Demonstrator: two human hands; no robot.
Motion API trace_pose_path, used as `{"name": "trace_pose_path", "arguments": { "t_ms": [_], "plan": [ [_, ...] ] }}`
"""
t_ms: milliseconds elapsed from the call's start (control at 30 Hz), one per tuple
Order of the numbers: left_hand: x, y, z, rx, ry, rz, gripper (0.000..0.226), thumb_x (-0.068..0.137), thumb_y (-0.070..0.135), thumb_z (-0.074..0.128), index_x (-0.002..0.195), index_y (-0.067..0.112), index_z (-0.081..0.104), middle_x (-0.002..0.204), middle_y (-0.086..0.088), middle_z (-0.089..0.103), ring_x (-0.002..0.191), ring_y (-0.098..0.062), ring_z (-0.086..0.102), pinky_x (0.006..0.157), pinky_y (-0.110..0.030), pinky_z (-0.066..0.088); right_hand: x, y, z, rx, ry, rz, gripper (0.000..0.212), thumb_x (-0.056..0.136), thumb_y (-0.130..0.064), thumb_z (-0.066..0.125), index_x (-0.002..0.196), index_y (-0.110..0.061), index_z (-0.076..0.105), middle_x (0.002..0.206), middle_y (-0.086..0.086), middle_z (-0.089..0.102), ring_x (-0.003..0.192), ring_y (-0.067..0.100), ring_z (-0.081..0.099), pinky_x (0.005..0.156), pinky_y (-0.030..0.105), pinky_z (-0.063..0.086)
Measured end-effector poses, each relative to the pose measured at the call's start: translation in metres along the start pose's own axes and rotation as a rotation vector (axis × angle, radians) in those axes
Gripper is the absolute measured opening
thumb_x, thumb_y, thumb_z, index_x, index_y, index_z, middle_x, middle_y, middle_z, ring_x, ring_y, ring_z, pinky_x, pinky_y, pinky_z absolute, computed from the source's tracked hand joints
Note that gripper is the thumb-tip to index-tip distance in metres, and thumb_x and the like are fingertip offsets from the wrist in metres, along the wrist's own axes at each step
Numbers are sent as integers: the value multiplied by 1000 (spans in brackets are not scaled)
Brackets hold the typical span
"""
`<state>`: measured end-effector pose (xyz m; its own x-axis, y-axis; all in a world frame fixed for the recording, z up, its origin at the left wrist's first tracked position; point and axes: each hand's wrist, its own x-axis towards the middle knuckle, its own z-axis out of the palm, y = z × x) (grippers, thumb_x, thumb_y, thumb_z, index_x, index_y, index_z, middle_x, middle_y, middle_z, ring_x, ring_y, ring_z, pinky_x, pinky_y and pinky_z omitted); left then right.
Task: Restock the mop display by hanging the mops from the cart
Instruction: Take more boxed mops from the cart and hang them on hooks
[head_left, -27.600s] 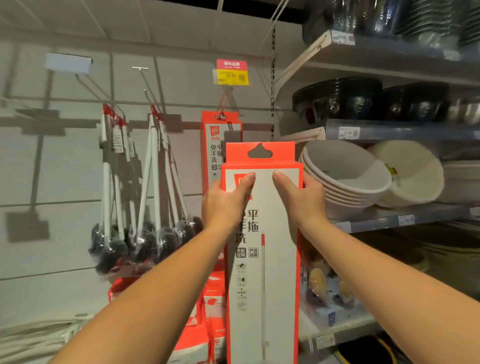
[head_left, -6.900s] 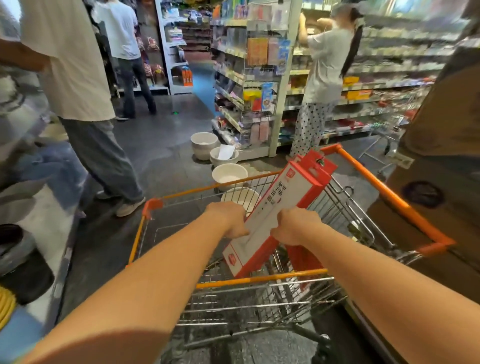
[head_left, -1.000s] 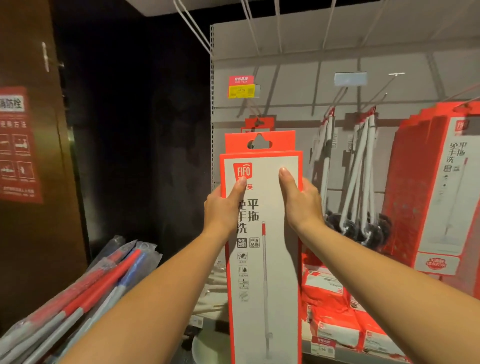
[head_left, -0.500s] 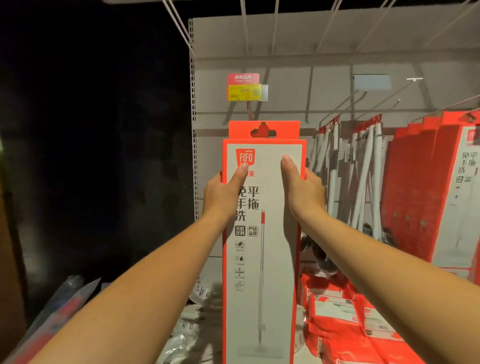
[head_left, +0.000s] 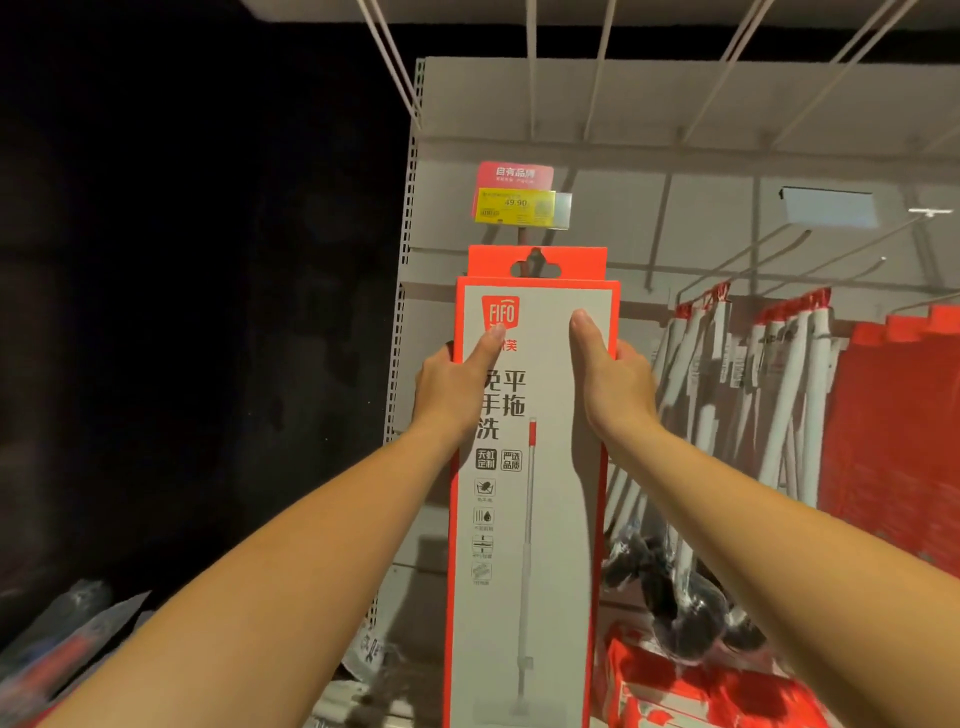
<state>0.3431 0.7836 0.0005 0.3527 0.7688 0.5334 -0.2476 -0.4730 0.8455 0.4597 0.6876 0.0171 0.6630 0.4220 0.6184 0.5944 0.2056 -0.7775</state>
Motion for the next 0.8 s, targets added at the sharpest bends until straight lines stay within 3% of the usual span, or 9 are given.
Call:
{"name": "trace_pose_path", "arguments": {
  "t_ms": [167,400,567,667,800],
  "plan": [
    [21,0,3,-26,21,-1,43,90,54,53,106,16,65,88,2,75,77,-14,73,69,-28,55,22,0,9,-9,-5,-11,42,86,-68,44,74,-29,55,78,-11,62,78,13,59,75,35,46],
    [41,2,3,-13,24,27,46,89,56,54,107,15,66,90,3,74,80,-13,71,67,-25,52,40,0,19,1,28,-23,53,83,-72,44,86,-23,65,87,-4,69,85,19,65,84,43,52],
    [55,9,-3,-21,18,43,47,89,56,53,109,15,65,89,2,74,77,-14,72,65,-24,53,49,-9,25,7,10,-48,51,86,-70,41,90,-24,62,88,-4,68,85,18,64,78,38,51],
    [60,9,-5,-23,10,47,45,90,55,53,108,15,65,89,2,74,78,-14,72,68,-26,55,53,-10,29,12,8,-44,49,87,-69,41,88,-24,61,88,-4,67,84,17,63,76,36,50],
    [65,1,-6,-40,9,20,45,90,54,54,108,14,64,89,0,74,79,-16,73,76,-32,58,58,-4,36,-5,-15,-25,56,84,-73,41,94,-22,63,92,-2,69,86,20,65,84,43,53]
  ]
}}
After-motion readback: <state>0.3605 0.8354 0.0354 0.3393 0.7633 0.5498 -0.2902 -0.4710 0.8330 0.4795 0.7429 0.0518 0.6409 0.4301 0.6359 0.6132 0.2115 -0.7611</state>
